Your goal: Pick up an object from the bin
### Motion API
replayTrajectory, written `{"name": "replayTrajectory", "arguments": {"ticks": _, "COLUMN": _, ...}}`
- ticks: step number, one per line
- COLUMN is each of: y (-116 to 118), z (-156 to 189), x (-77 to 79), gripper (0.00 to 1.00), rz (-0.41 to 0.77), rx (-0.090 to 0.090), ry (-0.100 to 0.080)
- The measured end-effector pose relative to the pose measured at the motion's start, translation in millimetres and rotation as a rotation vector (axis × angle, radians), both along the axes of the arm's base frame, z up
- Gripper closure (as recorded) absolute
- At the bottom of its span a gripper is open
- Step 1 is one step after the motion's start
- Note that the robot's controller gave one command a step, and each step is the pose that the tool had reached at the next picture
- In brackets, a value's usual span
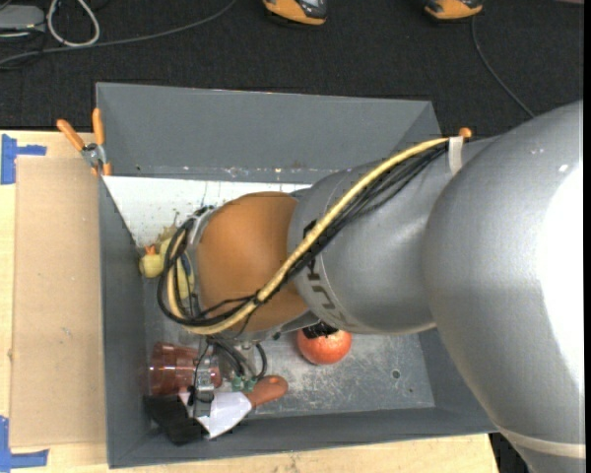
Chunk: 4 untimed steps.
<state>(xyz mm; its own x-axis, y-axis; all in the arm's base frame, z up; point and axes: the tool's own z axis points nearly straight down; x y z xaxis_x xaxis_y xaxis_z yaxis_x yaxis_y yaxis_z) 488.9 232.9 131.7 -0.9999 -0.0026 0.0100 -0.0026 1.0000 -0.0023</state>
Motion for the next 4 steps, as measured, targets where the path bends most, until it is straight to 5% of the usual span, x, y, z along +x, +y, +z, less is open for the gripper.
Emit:
{"name": "replayTrajectory", "arguments": {"ticks": 1, "y": -1.2, "z": 3.6, "x": 2.5, "gripper": 0.00, "rz": -0.005, "rx": 0.002, "ry": -0.007}}
{"name": "replayTrajectory", "arguments": {"ticks": 2, "y": 1.0, "z": -58.4, "x": 20.1, "gripper": 0.00, "rz": -0.253, "rx": 0.000, "ry": -0.004}}
{"name": "replayTrajectory", "arguments": {"ticks": 3, "y": -8.0, "z": -5.8, "x": 34.9, "gripper": 0.00, "rz": -0.138, "rx": 0.003, "ry": -0.011}}
{"name": "replayTrajectory", "arguments": {"ticks": 4, "y": -2.7, "z": -28.2, "x": 68.3, "gripper": 0.00, "rz": -0.542, "rx": -0.003, "ry": -0.003}}
